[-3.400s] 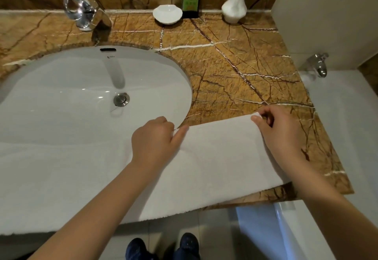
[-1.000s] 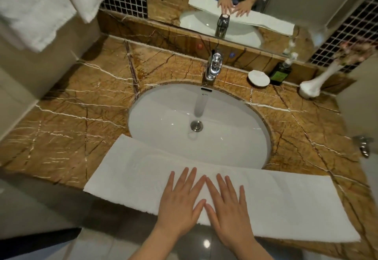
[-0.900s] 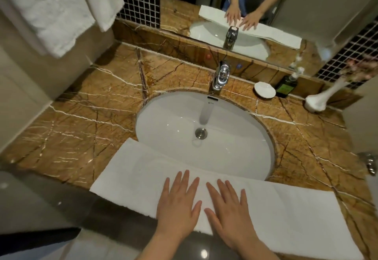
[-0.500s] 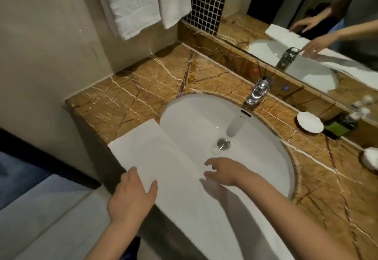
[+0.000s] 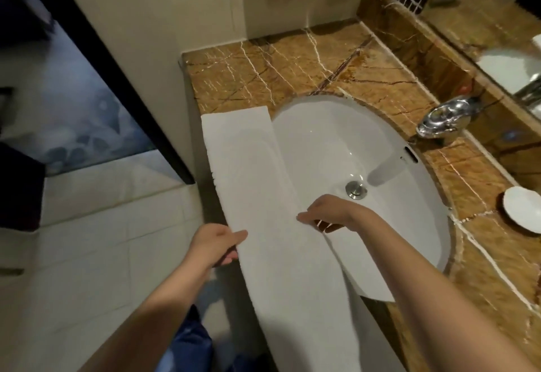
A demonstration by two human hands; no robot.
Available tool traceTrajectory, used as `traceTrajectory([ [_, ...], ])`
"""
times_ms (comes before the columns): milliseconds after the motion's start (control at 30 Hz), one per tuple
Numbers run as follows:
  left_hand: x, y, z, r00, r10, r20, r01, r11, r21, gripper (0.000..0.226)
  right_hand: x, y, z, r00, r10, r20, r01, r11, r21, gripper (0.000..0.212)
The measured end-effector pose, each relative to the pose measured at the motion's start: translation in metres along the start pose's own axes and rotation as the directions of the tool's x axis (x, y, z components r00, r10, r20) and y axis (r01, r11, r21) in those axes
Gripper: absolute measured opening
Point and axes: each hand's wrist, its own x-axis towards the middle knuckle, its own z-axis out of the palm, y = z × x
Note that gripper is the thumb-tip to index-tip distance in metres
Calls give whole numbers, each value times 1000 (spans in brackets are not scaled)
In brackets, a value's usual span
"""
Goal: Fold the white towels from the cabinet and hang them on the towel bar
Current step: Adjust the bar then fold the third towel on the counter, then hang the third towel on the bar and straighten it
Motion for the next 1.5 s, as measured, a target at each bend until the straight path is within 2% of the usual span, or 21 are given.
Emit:
traceTrajectory([
  [100, -6, -4, 5, 1000, -5, 29, 5, 1000, 2, 16, 2, 8, -1, 999, -27, 30, 27, 1000, 12, 47],
  [267, -10, -6, 6, 998, 17, 60, -24, 994, 109, 20, 5, 10, -5, 997, -76, 33, 77, 997, -31, 55],
  [333, -12, -5, 7, 997, 38, 68, -46, 992, 121, 16, 4, 7, -10, 995, -96, 31, 98, 994, -53, 55],
  [400, -11, -2, 8, 997, 68, 25, -69, 996, 53, 16, 4, 3, -14, 991, -132, 17, 133, 990, -45, 53],
  [467, -12, 4, 5, 994, 105, -19, -105, 994, 6, 15, 2, -2, -16, 983, -182, -2, 182, 983, -4, 43],
  [533, -14, 14, -2, 988, 154, -32, -153, 988, 31, 13, -6, -10, -19, 974, -226, -16, 226, 974, 24, 30],
  [667, -23, 46, -24, 954, 293, -62, -289, 955, 61, 9, -31, -38, -37, 938, -336, -90, 342, 938, 62, 34],
  [733, -32, 68, -37, 912, 396, -105, -386, 917, 99, 10, -49, -56, -48, 905, -402, -136, 416, 905, 93, 43],
  [800, -44, 92, -47, 841, 518, -155, -487, 851, 198, 15, -68, -75, -57, 869, -457, -192, 481, 871, 104, 45],
  [900, -68, 132, -60, 712, 664, -227, -599, 744, 296, 10, -98, -106, -69, 799, -526, -291, 568, 819, 81, 26],
  [1033, -103, 186, -82, 614, 761, -209, -693, 646, 320, 7, -142, -148, -88, 698, -571, -432, 655, 753, 63, 30],
  [1167, -134, 238, -107, 527, 827, -197, -765, 562, 314, 39, -190, -189, -106, 574, -635, -518, 747, 665, 11, 18],
  [1233, -150, 263, -119, 474, 858, -195, -796, 513, 323, 40, -212, -207, -114, 538, -668, -514, 774, 633, -13, 11],
  [1333, -171, 294, -136, 435, 882, -179, -823, 470, 319, 44, -241, -233, -125, 519, -711, -475, 802, 596, -17, 34],
  [1500, -201, 336, -158, 415, 899, -143, -828, 438, 351, 32, -275, -273, -132, 459, -679, -574, 715, 665, -215, 29],
])
